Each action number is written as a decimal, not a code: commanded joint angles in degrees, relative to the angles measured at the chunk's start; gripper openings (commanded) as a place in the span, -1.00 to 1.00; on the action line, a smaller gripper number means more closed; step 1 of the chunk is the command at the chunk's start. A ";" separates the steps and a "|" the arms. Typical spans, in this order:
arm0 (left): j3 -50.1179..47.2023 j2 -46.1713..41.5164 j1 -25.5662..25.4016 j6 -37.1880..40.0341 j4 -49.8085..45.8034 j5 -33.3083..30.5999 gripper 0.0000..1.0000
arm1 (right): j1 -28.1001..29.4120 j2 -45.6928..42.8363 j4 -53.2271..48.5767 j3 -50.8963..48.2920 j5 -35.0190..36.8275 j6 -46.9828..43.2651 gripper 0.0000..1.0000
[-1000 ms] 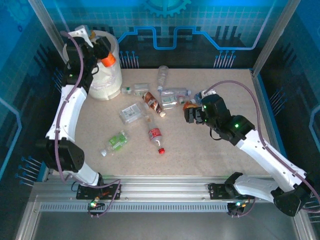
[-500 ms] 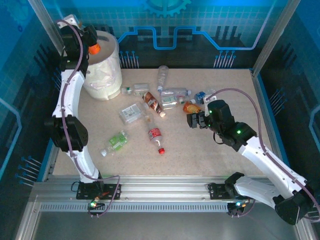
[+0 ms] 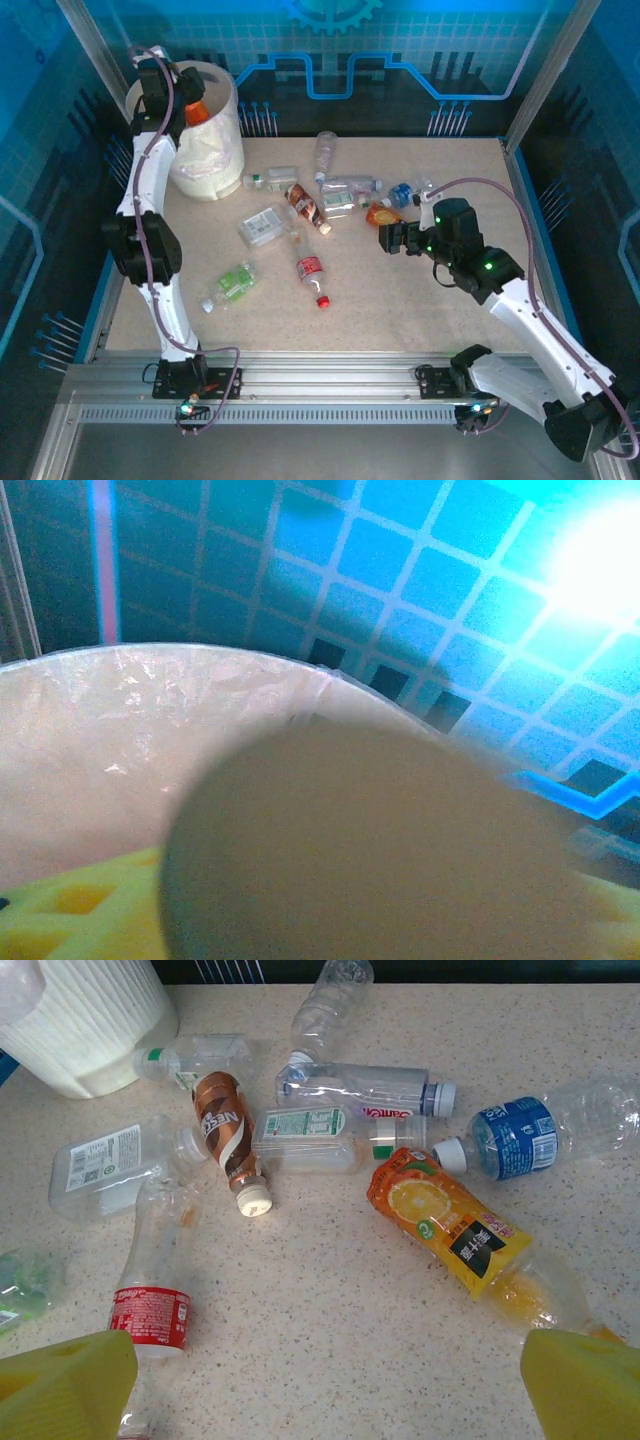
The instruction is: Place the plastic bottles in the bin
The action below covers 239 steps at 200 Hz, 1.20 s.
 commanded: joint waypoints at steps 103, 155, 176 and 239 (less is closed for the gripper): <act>-3.17 -11.77 -1.23 -5.15 -7.73 6.29 0.98 | -0.90 -6.44 6.73 -7.07 1.41 5.90 1.00; -27.54 -33.58 -6.31 -4.47 -7.29 5.04 0.98 | -1.01 -6.92 9.23 -8.64 0.97 7.41 1.00; -37.79 -41.84 -11.35 -2.00 -8.09 3.44 0.98 | -1.02 -5.68 9.01 -8.21 -0.03 7.32 0.99; -51.07 -52.33 -18.86 9.72 -32.67 5.07 0.98 | -1.07 -5.26 6.07 -6.44 -0.55 5.83 1.00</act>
